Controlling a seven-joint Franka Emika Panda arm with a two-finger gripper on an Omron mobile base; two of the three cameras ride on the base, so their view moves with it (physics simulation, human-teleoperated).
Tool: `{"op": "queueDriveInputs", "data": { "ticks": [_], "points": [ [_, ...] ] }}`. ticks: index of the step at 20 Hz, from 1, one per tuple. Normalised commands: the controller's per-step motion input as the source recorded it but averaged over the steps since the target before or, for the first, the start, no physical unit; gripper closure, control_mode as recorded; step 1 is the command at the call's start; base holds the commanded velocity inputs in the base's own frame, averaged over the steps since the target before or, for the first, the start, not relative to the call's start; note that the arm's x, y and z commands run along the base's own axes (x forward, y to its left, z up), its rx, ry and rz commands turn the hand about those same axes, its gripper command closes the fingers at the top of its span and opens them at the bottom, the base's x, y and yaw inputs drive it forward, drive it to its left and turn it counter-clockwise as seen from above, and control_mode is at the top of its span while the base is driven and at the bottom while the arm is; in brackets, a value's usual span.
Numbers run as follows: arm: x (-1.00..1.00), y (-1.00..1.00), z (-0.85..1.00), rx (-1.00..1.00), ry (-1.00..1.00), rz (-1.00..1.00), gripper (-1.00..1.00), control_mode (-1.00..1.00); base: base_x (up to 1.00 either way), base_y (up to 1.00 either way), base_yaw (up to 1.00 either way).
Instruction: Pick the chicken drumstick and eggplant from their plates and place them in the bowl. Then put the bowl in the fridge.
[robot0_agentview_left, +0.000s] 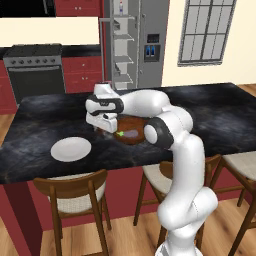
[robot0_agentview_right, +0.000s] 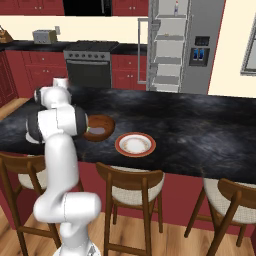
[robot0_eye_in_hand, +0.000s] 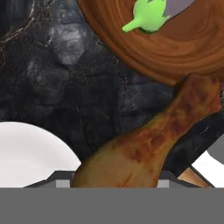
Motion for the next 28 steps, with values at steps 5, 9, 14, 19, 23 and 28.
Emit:
{"op": "queueDriveInputs", "data": {
  "ticks": [5,9,14,19,23,28],
  "points": [
    [-0.12,-0.84,0.05,0.02,-0.08,-0.04,1.00,-1.00,0.00,0.00,0.00],
    [-0.02,-0.77,0.14,0.01,-0.01,-0.02,1.00,-1.00,0.00,0.00,0.00],
    [0.00,-0.78,0.05,0.03,0.00,-0.01,1.00,-1.00,0.00,0.00,0.00],
    [0.25,-0.44,0.00,0.00,0.00,0.00,1.00,-1.00,0.00,0.00,0.00],
    [0.12,-0.15,-0.16,0.00,0.00,0.00,1.00,-1.00,0.00,0.00,0.00],
    [0.12,0.01,-0.16,0.00,0.00,0.00,1.00,-1.00,0.00,0.00,0.00]
  ]
}}
